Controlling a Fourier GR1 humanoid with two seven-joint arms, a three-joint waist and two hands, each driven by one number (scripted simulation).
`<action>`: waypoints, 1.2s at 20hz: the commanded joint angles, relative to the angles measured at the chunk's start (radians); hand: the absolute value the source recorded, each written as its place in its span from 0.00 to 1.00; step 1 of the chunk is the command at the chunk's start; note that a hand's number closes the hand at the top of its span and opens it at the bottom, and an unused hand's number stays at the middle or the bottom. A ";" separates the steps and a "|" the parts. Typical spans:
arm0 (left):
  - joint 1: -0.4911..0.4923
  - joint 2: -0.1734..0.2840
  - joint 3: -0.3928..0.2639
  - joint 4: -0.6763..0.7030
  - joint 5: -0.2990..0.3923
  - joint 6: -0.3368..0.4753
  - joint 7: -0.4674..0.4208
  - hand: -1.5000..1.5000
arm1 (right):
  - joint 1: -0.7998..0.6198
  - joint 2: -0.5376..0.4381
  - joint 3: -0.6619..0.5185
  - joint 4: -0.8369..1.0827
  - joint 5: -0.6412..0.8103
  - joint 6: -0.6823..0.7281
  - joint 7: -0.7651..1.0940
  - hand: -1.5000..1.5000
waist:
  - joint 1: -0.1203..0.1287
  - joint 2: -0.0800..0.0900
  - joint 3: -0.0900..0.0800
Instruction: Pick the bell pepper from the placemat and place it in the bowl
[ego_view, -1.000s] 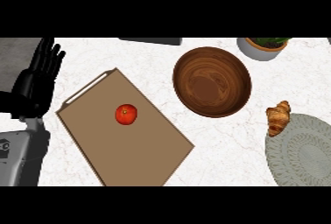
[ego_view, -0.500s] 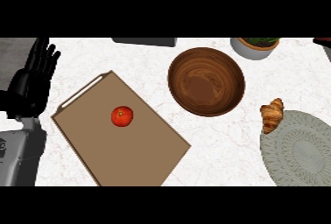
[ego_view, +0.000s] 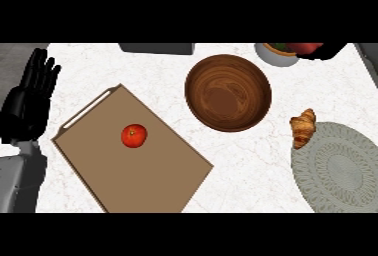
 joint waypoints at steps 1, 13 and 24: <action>-0.015 0.010 0.005 -0.011 0.008 -0.001 0.032 0.50 | -0.026 0.104 0.047 0.051 0.009 0.098 -0.066 1.00 | -0.009 0.000 0.001; 0.023 0.017 0.023 -0.025 0.018 -0.016 0.026 0.50 | 0.065 0.316 0.102 0.224 0.120 -0.223 0.082 1.00 | -0.023 -0.001 0.001; 0.039 0.005 0.017 -0.027 -0.001 -0.005 -0.007 0.50 | 0.059 0.375 -0.104 0.345 -0.070 -0.111 0.015 0.00 | -0.022 0.001 0.001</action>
